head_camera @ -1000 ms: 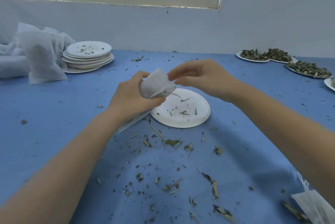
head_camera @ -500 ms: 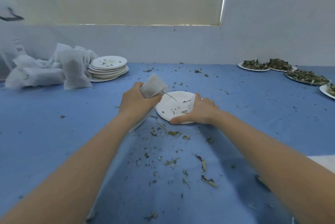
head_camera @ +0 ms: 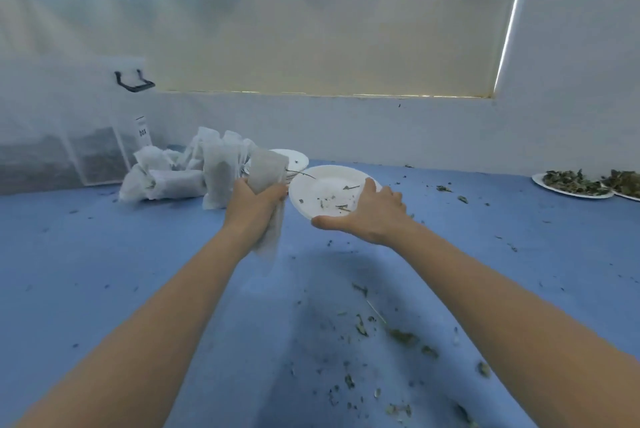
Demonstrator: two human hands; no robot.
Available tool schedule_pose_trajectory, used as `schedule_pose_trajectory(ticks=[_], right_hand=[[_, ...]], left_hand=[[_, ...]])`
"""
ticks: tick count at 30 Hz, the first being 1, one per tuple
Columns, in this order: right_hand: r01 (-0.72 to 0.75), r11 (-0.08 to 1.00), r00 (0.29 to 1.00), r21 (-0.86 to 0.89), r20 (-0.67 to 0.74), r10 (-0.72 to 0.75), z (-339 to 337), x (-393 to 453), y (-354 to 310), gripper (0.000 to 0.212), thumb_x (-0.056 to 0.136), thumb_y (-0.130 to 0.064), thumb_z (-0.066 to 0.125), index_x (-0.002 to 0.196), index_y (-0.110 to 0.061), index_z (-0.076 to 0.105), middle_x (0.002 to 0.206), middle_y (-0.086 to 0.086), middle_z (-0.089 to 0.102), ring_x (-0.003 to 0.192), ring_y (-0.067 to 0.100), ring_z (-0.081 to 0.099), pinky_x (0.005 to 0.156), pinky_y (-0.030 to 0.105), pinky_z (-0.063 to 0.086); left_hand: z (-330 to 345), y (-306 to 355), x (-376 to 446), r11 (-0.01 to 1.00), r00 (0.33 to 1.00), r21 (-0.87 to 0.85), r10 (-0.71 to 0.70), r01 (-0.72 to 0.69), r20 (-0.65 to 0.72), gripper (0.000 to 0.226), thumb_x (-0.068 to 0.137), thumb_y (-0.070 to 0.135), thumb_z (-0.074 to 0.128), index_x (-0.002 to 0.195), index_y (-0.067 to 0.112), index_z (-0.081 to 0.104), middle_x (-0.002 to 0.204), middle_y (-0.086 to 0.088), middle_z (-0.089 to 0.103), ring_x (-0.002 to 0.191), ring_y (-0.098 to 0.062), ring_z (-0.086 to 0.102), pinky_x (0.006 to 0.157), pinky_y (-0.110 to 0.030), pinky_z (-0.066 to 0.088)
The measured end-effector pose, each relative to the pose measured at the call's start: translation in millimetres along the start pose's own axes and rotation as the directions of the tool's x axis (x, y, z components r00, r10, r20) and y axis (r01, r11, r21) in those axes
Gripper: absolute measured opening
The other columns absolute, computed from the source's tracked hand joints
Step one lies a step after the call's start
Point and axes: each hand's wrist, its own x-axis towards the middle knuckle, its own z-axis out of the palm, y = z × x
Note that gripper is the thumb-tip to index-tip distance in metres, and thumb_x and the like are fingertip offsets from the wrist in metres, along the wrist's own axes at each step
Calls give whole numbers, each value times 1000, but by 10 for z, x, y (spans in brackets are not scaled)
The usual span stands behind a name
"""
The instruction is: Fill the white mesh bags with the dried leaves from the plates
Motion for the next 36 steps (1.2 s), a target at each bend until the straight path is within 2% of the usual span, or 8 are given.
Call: schedule_pose_trajectory(ticks=[2,4,8,12,19,26,32,36], right_hand=[[45,999,999,0,-2,-45,46,321,-250,131,48,-86,59,146,-13,12,132,12,31,123,29,25,98,39,32],[65,998,998,-12,4,-65,126,685,-455,130,50,-84,61,145,-11,12,131,13,29,124,29,22,97,39,32],[9,999,998,-36,68,-6,384,1432,-781,132,52,-83,62,146,-7,9,137,19,26,129,32,19,100,42,33],[-30,995,997,-98,74,38,690,2043,-994,127,49,-83,62,141,-5,20,139,21,25,127,32,22,92,38,32],[-72,993,990,-95,116,83,1132,2663,-1210,131,47,-88,55,146,-13,15,145,19,22,131,33,21,104,40,29],[14,987,999,-158,42,-7,1235,2593,-1127,112,73,-83,37,150,-9,2,153,27,-9,141,41,-9,112,52,0],[104,995,994,14,-47,-103,1057,1826,-987,80,82,-67,46,138,-12,32,144,16,24,130,32,22,106,43,21],[118,993,993,27,7,-118,877,1076,-855,58,88,-51,47,130,-12,38,140,16,29,127,32,26,101,41,25]], left_hand=[[-112,20,258,998,1000,-53,-23,23,-12,14,75,13,57,82,13,45,74,-2,49,62,-15,44,53,-25,35],[-207,-23,564,997,997,-43,-61,59,-40,31,61,12,54,90,7,43,77,-8,47,65,-19,43,54,-26,33],[-328,-323,1246,993,981,46,-103,112,-164,53,77,-1,51,127,3,32,117,-13,50,96,-25,49,75,-30,41],[-295,-672,1800,973,969,117,-177,198,-172,74,79,5,60,139,4,17,133,-13,39,108,-26,45,82,-31,39],[-106,-1018,2392,881,951,436,-46,183,-306,86,89,26,56,146,7,-5,149,-18,13,134,-33,26,107,-41,30],[-12,-1011,2378,841,903,464,-63,277,-425,89,86,25,62,145,2,0,145,-21,18,131,-33,23,105,-38,27],[43,-763,1807,798,816,330,-315,504,-485,87,79,25,70,137,-8,15,138,-23,27,124,-35,31,99,-37,33],[231,-587,1171,763,868,429,-356,484,-346,64,82,20,64,130,-8,32,133,-22,34,121,-35,33,96,-37,38]])
